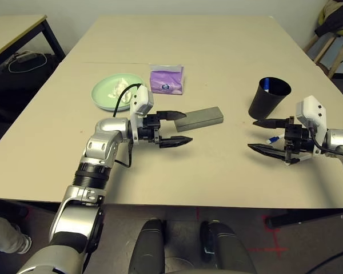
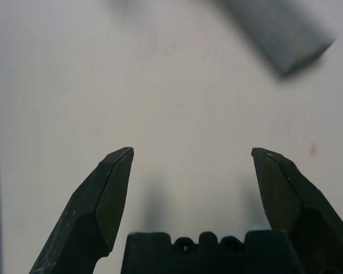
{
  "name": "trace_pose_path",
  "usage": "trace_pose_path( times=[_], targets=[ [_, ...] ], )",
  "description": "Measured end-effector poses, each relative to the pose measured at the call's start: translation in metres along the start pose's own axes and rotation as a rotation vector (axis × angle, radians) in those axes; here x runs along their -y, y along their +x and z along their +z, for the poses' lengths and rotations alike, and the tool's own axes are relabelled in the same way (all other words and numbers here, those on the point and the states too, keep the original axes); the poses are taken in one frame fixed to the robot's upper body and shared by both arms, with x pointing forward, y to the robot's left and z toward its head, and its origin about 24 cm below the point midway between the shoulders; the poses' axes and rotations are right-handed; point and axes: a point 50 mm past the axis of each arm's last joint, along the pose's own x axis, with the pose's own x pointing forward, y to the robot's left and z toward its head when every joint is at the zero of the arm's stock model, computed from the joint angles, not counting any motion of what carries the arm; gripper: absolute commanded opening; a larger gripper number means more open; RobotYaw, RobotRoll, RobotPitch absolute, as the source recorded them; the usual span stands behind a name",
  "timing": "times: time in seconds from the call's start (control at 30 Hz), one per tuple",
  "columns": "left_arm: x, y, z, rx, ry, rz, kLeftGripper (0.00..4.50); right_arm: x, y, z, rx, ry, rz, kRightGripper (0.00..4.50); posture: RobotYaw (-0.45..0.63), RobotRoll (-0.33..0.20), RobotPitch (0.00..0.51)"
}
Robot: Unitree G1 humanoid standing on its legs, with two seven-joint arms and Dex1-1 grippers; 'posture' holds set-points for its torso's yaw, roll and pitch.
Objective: Organize and tidy the items on the table.
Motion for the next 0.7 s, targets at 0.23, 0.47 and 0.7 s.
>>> trace_pose_path(
  times=[0.23,0.47,0.7],
  targets=[
    [0.002,0.009,-0.005,0.000,-0.001,-0.029,4.49,0.009,-0.002,-0.007,-0.264,-0.171,0.110,4.50,0.12,0.000,0.110],
    [-0.002,0.009,-0.018,-0.026,0.051,0.017,4.49,0.017,-0.006,-0.014,-0.404,-0.248,0.120,4.50,0.12,0.000,0.110],
    [-0.003,0.009,-0.024,-0.004,0.059,0.028,4.49,0.021,-0.013,-0.013,-0.485,-0.297,0.143,4.50,0.12,0.000,0.107]
  ],
)
